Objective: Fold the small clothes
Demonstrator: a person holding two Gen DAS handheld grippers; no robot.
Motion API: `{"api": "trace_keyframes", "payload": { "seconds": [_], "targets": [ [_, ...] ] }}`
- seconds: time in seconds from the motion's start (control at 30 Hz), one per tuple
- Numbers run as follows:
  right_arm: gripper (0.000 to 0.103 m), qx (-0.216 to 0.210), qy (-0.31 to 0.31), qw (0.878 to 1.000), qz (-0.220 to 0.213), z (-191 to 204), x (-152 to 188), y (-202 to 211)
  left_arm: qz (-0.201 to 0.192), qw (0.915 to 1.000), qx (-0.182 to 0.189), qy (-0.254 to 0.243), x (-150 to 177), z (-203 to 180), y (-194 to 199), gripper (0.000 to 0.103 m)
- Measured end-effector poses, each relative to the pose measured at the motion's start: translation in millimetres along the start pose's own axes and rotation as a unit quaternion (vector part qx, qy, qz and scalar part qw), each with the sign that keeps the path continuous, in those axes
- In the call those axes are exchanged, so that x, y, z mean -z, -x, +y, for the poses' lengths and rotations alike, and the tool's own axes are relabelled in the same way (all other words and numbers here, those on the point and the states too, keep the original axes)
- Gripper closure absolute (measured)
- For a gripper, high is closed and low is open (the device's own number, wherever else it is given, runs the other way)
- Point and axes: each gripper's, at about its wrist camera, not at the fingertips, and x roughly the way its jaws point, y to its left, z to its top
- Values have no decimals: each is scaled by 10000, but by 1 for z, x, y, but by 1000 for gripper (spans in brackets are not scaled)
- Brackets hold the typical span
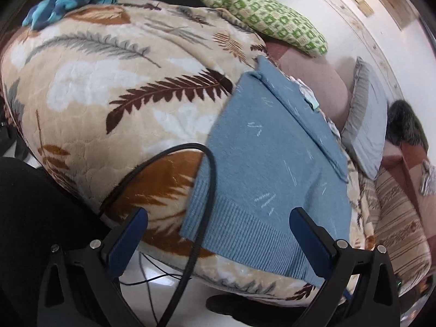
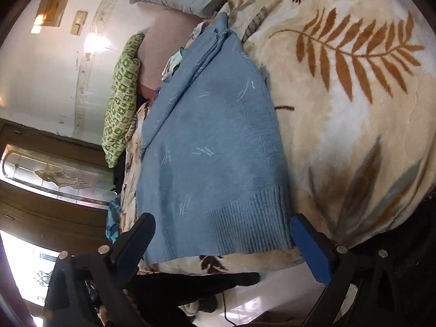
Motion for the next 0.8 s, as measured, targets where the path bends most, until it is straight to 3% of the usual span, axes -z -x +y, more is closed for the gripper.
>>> {"api": "trace_keyframes", "payload": {
  "seconds": [0.17, 0.6, 0.67, 0.8],
  "targets": [
    [12, -54, -11, 9999, 100, -7, 1, -8, 159, 9995, 135, 217, -9, 10, -12, 16],
    [12, -120, -126, 9998, 84, -19, 4, -13, 753, 9939, 432, 682, -14, 25, -35, 17],
    [12, -133, -116, 9998, 96, -19, 5, -14, 885, 9923, 540, 679, -14, 24, -38, 36],
    [19, -167, -199, 9996, 113, -24, 5, -15, 996, 9925, 454, 546, -14, 21, -43, 57]
  ]
}}
